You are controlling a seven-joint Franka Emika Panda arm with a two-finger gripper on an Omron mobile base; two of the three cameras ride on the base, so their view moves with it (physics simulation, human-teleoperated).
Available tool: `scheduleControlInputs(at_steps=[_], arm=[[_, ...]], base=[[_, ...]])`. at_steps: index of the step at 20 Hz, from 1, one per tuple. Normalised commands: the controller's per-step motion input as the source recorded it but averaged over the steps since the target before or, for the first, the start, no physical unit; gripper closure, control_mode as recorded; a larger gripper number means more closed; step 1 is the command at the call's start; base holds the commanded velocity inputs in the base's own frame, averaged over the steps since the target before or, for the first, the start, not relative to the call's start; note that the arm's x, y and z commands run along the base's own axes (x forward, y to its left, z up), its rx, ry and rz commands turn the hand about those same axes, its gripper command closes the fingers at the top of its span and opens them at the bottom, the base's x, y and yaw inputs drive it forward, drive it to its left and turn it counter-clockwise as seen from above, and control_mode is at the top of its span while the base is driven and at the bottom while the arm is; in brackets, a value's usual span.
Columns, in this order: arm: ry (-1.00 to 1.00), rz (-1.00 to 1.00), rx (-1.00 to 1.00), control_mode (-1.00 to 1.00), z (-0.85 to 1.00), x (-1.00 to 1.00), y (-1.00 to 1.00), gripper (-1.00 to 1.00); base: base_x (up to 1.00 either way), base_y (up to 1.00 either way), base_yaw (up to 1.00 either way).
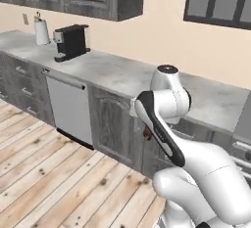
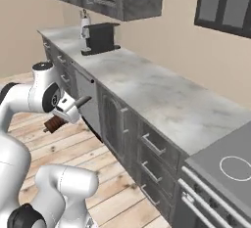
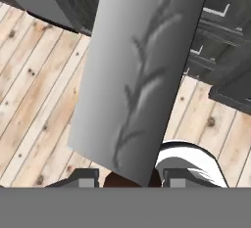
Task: Pick up the knife from the drawer and place it on the cutting board. Then place the meat from the plate to the cutting board.
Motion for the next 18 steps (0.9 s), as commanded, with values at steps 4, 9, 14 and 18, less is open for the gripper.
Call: scheduleControlInputs(at_steps=[4, 9, 14, 18], arm=[[0.00, 0.00, 0.00, 1.00, 0.00, 0.00, 0.00, 1.00], [0.00, 0.00, 0.00, 1.00, 0.00, 0.00, 0.00, 1.00], [0.00, 0.00, 0.00, 1.00, 0.00, 0.00, 0.00, 1.00], [0.00, 0.00, 0.00, 1.00, 0.00, 0.00, 0.00, 1.00]], base=[[-0.02, 0.07, 0.86], [-0.08, 0.00, 0.82], [-0.10, -0.36, 0.63], [0.80, -0.96, 0.16]])
